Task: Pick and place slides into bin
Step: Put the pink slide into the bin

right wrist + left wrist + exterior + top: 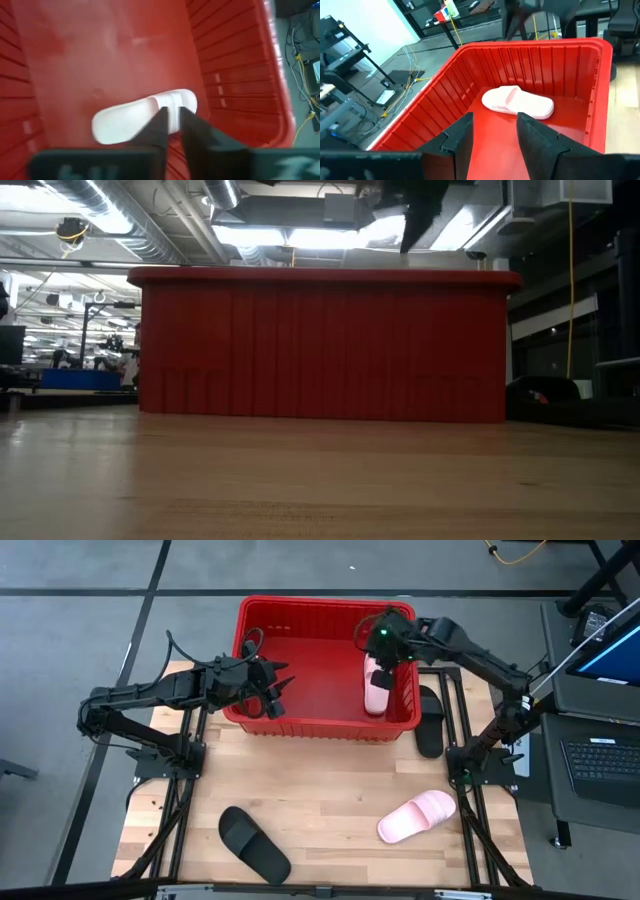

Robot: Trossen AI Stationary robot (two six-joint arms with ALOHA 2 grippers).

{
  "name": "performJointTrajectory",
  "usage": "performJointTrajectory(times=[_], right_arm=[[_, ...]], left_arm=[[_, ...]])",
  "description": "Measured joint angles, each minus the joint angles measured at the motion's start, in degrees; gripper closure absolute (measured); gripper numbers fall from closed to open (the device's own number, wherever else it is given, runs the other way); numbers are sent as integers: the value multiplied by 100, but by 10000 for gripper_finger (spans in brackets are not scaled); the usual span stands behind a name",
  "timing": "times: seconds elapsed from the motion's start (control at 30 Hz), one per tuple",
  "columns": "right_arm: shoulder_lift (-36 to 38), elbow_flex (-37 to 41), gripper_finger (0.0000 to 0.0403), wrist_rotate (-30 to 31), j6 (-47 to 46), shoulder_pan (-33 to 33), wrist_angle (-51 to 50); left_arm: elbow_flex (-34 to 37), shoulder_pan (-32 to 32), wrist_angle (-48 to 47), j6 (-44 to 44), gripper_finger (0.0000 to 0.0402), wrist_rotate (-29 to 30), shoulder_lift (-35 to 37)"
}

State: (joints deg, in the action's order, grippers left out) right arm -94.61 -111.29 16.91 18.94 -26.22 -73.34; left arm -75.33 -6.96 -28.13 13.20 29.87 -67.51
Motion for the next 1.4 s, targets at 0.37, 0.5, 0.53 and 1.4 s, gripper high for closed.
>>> performJointTrajectory(times=[0.37,0.5,0.53,1.4], right_arm=[[322,-1235,395,341,-1490,706,-1150],[692,-773,399,510,-2395,1210,-1166],[780,-580,399,685,-2583,1391,-1132],[1182,1994,401,501,-8429,5788,-141]], left_arm=[[0,0,-443,170,258,-544,400],[0,0,-848,246,258,-555,627],[0,0,-909,244,258,-591,683],[0,11,-994,-30,259,-1307,1070]])
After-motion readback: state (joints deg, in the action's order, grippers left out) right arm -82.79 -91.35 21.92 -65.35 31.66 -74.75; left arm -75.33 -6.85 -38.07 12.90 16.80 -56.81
